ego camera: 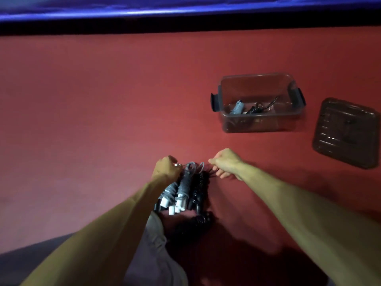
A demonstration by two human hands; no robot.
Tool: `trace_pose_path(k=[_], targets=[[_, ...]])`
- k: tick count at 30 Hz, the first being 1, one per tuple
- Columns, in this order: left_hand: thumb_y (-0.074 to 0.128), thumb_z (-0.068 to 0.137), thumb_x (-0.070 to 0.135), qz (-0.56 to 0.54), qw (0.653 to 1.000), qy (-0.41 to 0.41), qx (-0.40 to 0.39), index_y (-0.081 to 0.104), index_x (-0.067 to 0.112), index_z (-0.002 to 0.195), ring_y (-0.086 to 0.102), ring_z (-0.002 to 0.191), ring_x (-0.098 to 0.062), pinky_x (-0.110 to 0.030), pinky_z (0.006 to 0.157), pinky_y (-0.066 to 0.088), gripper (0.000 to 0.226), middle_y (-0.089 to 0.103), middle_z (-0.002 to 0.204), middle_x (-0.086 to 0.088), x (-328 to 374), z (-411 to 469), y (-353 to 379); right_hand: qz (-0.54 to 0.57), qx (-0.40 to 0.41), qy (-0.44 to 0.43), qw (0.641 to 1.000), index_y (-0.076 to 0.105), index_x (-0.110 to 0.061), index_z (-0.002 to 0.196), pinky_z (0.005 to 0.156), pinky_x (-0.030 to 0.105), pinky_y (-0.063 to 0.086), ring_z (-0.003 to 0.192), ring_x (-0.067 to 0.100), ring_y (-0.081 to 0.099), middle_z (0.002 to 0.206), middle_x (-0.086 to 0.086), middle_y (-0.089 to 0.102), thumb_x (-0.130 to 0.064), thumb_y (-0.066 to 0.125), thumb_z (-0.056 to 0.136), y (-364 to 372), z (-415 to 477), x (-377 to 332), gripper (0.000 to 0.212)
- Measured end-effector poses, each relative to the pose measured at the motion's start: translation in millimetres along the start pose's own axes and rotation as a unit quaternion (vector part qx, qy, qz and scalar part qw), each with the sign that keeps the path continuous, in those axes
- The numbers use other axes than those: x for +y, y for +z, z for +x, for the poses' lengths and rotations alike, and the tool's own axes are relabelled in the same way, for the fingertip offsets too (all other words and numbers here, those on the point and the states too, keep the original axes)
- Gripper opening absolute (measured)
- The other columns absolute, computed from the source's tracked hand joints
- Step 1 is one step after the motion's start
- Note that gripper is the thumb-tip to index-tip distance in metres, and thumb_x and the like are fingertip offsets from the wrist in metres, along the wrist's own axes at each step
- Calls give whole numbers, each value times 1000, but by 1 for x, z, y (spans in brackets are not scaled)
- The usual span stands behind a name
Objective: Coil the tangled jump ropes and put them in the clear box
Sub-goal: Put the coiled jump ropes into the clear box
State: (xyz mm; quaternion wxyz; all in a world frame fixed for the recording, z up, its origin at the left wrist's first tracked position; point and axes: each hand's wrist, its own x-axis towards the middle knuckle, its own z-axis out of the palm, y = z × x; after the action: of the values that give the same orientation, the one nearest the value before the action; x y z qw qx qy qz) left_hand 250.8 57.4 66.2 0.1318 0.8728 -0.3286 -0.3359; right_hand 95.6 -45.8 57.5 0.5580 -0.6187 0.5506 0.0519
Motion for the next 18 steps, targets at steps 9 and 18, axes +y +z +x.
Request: trace_pose_path(k=[9,18], targets=[[77,70,39,22,999,-34,-2,58,7,118,59,107,-35,-44,94,51,61,61,113,-18,-74,26,47,-139,-23,61,988,56,-10,77,74,29,47,88,24,61,92,5,60,-40,57,93,78,6,33,34],[69,82,16,39,998,-46,-1,60,6,119,62,107,-34,-31,81,46,40,67,115,-18,-63,21,34,-1,42,88,995,25,2,140,101,40,46,124,31,51,138,18,47,-31,73,83,101,25,51,82]])
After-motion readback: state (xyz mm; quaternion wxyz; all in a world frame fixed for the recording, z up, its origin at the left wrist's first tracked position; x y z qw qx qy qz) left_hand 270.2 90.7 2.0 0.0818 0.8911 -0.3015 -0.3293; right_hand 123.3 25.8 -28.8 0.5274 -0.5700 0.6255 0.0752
